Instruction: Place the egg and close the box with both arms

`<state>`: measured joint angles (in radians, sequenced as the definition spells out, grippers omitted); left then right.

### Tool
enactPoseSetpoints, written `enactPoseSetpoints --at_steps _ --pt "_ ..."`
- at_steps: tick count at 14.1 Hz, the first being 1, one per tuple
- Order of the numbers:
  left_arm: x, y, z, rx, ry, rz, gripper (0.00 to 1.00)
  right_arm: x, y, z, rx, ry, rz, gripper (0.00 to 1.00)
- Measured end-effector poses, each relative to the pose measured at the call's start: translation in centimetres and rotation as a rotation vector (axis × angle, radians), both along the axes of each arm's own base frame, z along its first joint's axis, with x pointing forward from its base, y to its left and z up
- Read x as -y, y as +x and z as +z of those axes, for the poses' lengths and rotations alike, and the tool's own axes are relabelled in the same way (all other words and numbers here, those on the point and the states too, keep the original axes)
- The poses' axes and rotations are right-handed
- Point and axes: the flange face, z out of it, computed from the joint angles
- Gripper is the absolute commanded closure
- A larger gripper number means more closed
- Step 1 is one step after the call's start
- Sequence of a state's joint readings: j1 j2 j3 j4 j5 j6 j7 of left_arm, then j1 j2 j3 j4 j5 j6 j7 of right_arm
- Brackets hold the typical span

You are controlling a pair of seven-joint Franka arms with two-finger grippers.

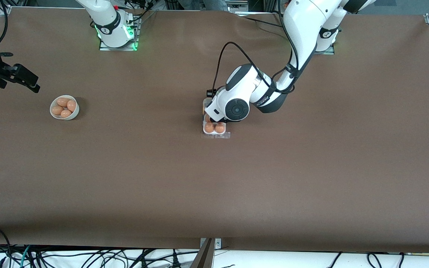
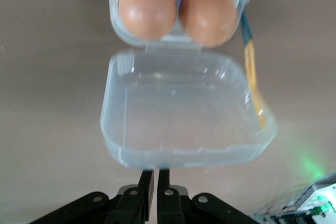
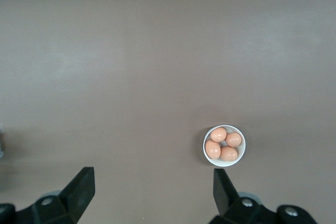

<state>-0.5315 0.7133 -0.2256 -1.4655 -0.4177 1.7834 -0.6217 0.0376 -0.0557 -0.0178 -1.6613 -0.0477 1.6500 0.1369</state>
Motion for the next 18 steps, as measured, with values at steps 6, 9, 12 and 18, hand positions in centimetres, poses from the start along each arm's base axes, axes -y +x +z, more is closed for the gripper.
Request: enactPoseSetpoints --at_steps 6,9,12,18 --pt "-1.7 3.4 0.2 0.104 -0.011 0.082 0.87 -0.2 0.1 -0.3 -0.008 0.0 0.003 0.0" --pt "-4.2 7.3 2.1 0.173 -0.008 0.141 0.59 -0.2 0.2 -0.5 -0.012 0.0 0.0 0.0" --pt "-6.2 11.1 6.0 0.287 -0.005 0.172 0.0 -0.1 0.2 -0.6 -0.013 0.015 -0.008 0.0" --pt "-13.9 14.1 15.2 0.506 0.305 0.025 0.0 0.5 0.3 -0.7 -0.015 0.027 -0.023 0.0"
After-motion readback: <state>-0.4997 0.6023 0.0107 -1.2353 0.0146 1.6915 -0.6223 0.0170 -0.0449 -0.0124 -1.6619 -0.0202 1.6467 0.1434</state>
